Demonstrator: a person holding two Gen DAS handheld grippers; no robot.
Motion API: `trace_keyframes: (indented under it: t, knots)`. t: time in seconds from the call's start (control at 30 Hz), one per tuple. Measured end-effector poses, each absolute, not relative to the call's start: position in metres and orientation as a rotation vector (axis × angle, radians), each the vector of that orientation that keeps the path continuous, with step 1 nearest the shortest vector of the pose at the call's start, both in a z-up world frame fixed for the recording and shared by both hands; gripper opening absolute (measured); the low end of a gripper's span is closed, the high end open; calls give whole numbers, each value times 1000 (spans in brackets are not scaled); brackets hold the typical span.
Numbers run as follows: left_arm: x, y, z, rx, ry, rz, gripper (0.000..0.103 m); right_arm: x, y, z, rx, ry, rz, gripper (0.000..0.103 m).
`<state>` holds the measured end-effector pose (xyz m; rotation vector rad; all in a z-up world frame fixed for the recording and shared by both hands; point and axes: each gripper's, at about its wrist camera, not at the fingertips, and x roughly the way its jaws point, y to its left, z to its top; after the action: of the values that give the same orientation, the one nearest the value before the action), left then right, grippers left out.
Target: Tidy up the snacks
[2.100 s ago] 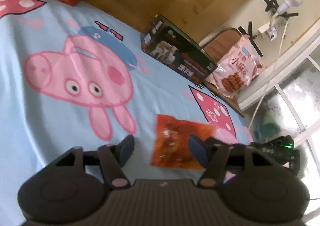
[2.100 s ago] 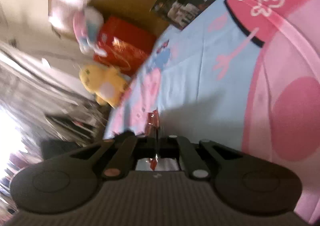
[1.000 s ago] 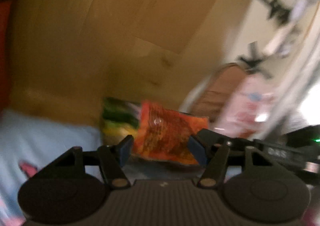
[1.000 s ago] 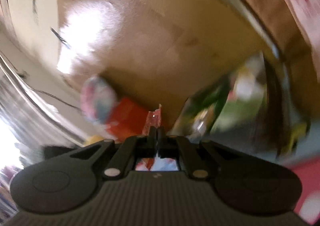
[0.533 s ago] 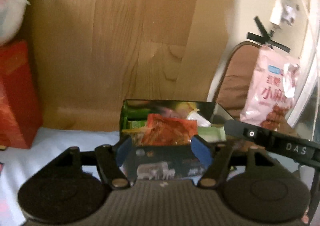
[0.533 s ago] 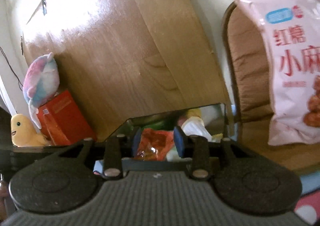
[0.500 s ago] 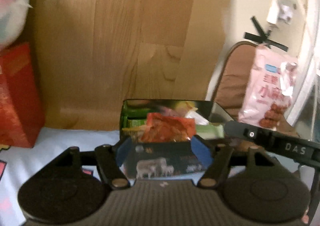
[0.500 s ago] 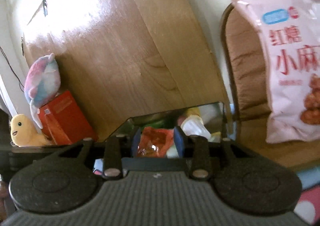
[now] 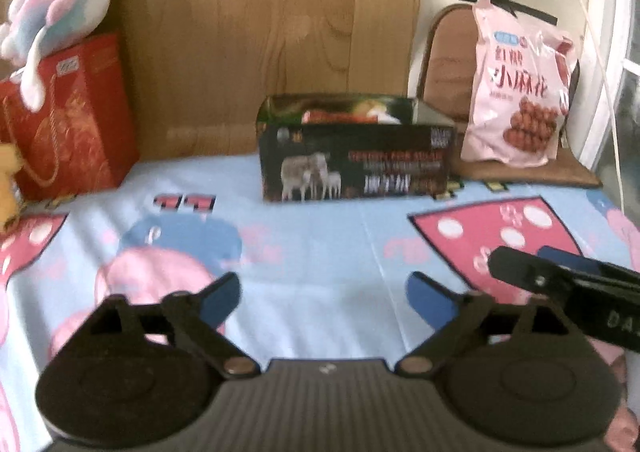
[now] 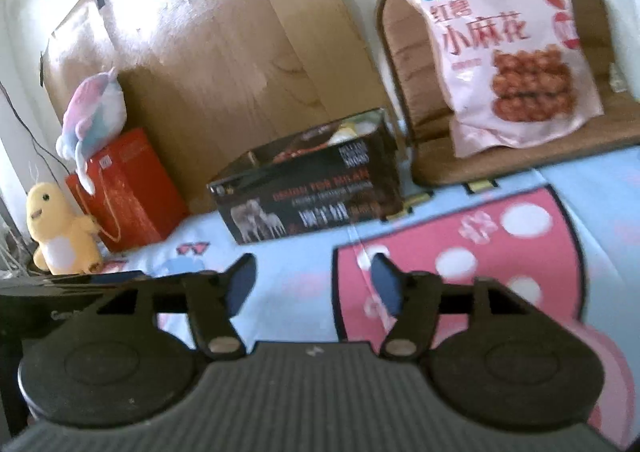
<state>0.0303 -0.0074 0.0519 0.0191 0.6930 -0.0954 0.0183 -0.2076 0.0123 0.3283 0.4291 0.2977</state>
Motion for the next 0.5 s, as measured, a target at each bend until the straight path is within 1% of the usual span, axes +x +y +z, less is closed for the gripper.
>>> trace_keyframes:
  t: [0.03,0.13,0.33,0.5]
  knots:
    - [26,-8,50,20,698,-92,98,10,-206,9,313,422,281,80]
    - [11,-9,44,37,704,-81,103,-4,-206,1,298,421,247,88]
    - [-8,-10,40,65,694,-47,103,-20,-213,-9,341,409,238,91]
    - [-11,-9,37,61,703,-29,103,-24,-213,-10,339,388,243,92]
